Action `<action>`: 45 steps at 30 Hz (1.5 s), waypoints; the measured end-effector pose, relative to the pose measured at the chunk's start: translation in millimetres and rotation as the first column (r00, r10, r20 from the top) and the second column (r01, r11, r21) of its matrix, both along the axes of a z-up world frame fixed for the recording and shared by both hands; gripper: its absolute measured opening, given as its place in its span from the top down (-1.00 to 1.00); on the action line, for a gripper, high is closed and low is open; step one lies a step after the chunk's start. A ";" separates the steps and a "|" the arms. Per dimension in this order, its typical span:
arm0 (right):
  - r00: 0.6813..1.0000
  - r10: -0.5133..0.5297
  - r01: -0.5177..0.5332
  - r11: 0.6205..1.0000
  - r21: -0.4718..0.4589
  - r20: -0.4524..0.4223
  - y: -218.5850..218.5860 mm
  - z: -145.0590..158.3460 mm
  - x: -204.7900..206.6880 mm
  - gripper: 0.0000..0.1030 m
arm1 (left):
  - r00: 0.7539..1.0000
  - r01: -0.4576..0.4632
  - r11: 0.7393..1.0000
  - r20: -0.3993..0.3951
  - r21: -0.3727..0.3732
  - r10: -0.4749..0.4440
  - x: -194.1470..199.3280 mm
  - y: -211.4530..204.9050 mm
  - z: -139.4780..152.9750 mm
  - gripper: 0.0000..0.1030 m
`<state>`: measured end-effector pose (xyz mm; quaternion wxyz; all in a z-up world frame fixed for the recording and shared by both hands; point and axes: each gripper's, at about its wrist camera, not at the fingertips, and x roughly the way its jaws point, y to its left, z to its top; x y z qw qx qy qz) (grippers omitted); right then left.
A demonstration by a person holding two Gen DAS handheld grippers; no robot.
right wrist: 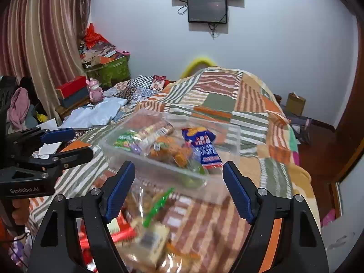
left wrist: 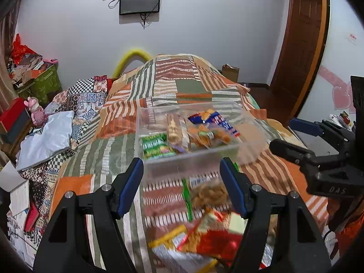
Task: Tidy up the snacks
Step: 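Open both tools to drop the biscuit roll and snack bag into the box, then grasp the bread loaf pack with right tool while left tool grasps red snack bag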
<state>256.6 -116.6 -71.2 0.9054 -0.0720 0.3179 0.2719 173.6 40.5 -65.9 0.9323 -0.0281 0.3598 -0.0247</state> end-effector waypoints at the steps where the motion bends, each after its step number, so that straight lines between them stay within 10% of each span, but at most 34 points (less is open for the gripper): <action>1: 1.000 -0.006 0.006 1.000 0.002 0.000 -3.7 -0.8 -5.0 -0.50 | 1.000 0.003 1.000 -0.004 -0.006 -0.003 -5.8 -1.7 -1.4 -0.34; 39: 0.975 -0.089 0.094 0.996 0.012 -0.204 -47.4 -95.8 -72.3 -0.50 | 0.986 0.063 0.998 -0.152 -0.027 -0.066 -55.1 -51.4 -84.0 -0.61; 45: 0.970 -0.075 0.084 0.996 0.031 -0.230 -48.6 -100.2 -70.0 0.06 | 0.992 0.047 0.999 -0.118 0.002 -0.046 -48.6 -50.5 -87.4 -0.29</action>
